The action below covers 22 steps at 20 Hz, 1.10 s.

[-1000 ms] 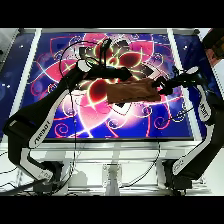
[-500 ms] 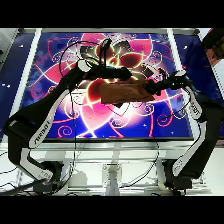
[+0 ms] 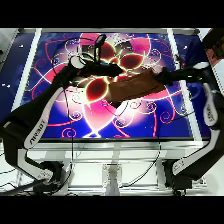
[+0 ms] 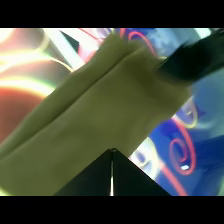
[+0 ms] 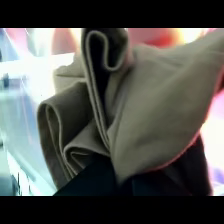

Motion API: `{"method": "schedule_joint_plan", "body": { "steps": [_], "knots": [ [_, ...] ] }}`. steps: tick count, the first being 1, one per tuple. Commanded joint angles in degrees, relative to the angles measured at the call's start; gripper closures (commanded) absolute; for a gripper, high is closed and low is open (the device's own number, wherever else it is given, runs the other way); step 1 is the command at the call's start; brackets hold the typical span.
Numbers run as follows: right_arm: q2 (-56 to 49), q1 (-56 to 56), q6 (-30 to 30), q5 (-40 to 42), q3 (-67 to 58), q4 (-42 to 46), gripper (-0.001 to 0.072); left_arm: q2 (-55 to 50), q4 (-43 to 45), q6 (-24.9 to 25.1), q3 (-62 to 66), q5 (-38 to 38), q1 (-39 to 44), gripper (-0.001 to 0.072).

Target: Fold the clothes and pants, and hang the long-sleeved shirts on hangers.

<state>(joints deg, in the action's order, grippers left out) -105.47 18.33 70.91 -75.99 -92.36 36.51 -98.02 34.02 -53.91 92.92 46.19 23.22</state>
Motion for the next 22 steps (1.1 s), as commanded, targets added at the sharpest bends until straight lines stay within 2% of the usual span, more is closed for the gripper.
{"method": "schedule_joint_plan", "body": {
  "steps": [1, 6, 10, 12, 15, 18, 20, 21, 22],
  "knots": [
    [7.1, 9.62, 0.17, 1.75, -0.02, 0.02, 0.0697, 3.72, 11.26, 1.44, 0.07, 5.62, -3.89, 0.0692],
    [12.5, 28.55, 8.55, 1.42, 0.0, 6.47, 0.0697, 14.88, 40.06, -11.32, 0.07, 14.14, -9.99, 0.0692],
    [14.67, 41.51, 13.49, -2.16, 0.09, 12.35, 0.0698, 25.11, 57.05, -21.14, 0.04, 17.68, -15.17, 0.0691],
    [16.11, 45.62, 19.1, -2.73, 0.15, 20.81, 0.0698, 29.11, 58.36, -23.21, 0.04, 18.6, -18.34, 0.0691],
    [18.51, 47.76, 28.17, -4.59, 0.15, 38.18, 0.0698, 32.74, 58.38, -24.22, 0.04, 18.64, -21.51, 0.0691],
    [18.82, 47.45, 29.94, -11.47, 0.15, 51.49, 0.0697, 33.62, 58.36, -24.33, 0.04, 18.64, -21.9, 0.0691],
    [18.8, 47.54, 30.01, -13.55, 0.15, 53.46, 0.0697, 33.46, 58.34, -24.35, 0.04, 18.64, -21.9, 0.0691],
    [18.8, 47.52, 30.01, -14.43, 0.15, 53.33, 0.0669, 33.46, 58.36, -24.33, 0.04, 18.64, -21.9, 0.0691],
    [18.8, 47.5, 29.94, -15.13, 0.15, 53.29, 0.0543, 33.46, 58.36, -24.3, 0.04, 18.62, -21.9, 0.069]
  ]
}}
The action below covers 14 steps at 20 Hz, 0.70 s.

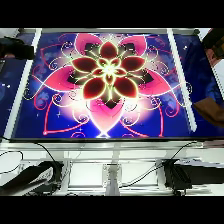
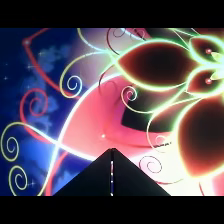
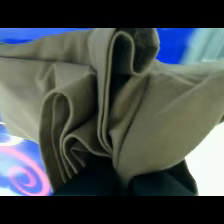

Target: Fold the clothes and pants, and hang the long-sleeved shirts on hangers.

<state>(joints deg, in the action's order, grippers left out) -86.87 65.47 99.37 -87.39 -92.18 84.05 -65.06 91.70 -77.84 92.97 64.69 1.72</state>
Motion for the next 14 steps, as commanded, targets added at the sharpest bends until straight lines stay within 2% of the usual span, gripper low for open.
{"method": "schedule_joint_plan", "body": {
  "steps": [1, 2, 6, 7, 9, 11, 14],
  "knots": [
    [0.2, 0.35, 1.49, -4.31, -0.02, 5.73, 0.0354, 0.5, 0.68, -0.37, 0.0, 0.13, -0.39, 0.069],
    [0.2, 0.35, 1.25, -4.83, -0.02, 5.73, 0.0278, 0.5, 0.68, -0.37, 0.0, 0.11, -0.39, 0.069],
    [0.2, 0.28, -0.24, -7.15, -0.02, 5.22, 0.0273, 0.5, 0.68, -0.37, 0.0, 0.13, -0.39, 0.069],
    [0.2, 0.02, -1.68, -6.99, -0.02, 3.98, 0.0324, 0.5, 0.68, -0.37, 0.0, 0.11, -0.39, 0.069],
    [0.2, -1.75, -7.34, -6.25, -0.02, 0.94, 0.0502, 0.5, 0.68, -0.37, 0.0, 0.11, -0.39, 0.069],
    [0.2, -4.68, -8.94, -5.22, -0.04, -6.12, 0.0692, 0.5, 0.68, -0.37, 0.0, 0.11, -0.39, 0.069],
    [0.22, -13.66, -12.85, -3.5, -0.22, -14.21, 0.0697, 0.5, 0.68, -0.37, 0.0, 0.11, -0.39, 0.069]
  ]
}}
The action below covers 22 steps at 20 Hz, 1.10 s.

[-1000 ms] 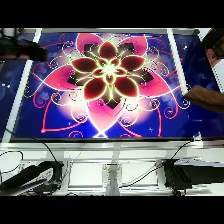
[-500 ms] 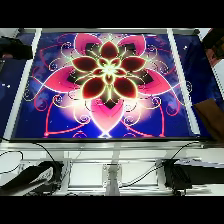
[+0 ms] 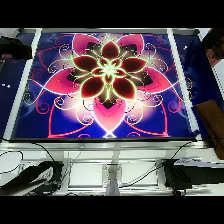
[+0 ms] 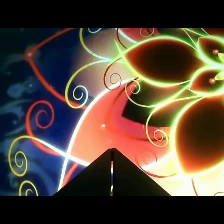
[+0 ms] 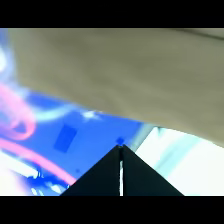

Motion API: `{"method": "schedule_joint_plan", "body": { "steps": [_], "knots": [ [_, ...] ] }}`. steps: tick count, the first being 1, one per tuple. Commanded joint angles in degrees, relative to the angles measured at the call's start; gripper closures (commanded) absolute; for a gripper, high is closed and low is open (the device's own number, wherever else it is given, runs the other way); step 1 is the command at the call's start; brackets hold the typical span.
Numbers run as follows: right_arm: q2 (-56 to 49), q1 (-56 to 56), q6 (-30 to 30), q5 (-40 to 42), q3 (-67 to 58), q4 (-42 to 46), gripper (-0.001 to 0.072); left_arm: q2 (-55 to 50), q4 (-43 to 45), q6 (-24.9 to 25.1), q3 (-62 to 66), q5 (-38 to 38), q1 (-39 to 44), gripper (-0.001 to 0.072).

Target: Fold the clothes and pants, and hang the long-sleeved shirts on hangers.

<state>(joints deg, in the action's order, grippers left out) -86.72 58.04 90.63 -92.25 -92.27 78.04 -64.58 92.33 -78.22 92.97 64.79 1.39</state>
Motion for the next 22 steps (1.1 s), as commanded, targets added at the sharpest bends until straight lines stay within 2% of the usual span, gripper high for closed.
{"method": "schedule_joint_plan", "body": {
  "steps": [1, 5, 8, 10, 13, 16, 17, 22],
  "knots": [
    [0.11, -10.25, -4.63, 1.4, -0.11, -9.03, 0.0697, 0.02, 0.04, 0.0, 0.0, 0.0, -0.07, 0.069],
    [0.96, -30.29, -6.58, 1.07, -0.11, -8.81, 0.0697, 0.02, 0.04, 0.0, 0.0, 0.0, -0.07, 0.069],
    [2.51, -45.86, -13.22, -1.7, -0.11, -7.8, 0.0697, 0.02, 0.04, 0.0, 0.0, -0.02, -0.07, 0.069],
    [3.02, -53.53, -14.21, -2.34, -0.11, -0.55, 0.0697, 0.02, 0.04, 0.0, 0.0, -0.02, -0.07, 0.069],
    [2.97, -57.59, -3.89, -0.94, -0.11, 9.46, 0.0697, 0.02, 0.04, 0.0, 0.0, 0.0, -0.07, 0.069],
    [2.97, -55.93, 14.25, 2.25, -0.11, 17.14, 0.0697, 0.02, 0.04, 0.0, 0.0, 0.0, -0.07, 0.069],
    [2.95, -55.01, 16.68, 2.29, -0.11, 17.05, 0.0696, 0.02, 0.04, 0.0, 0.0, -0.02, -0.07, 0.069],
    [2.95, -53.75, 16.72, 5.29, -0.11, 16.5, 0.0696, 0.02, 0.04, 0.0, 0.0, 0.0, -0.07, 0.069]
  ]
}}
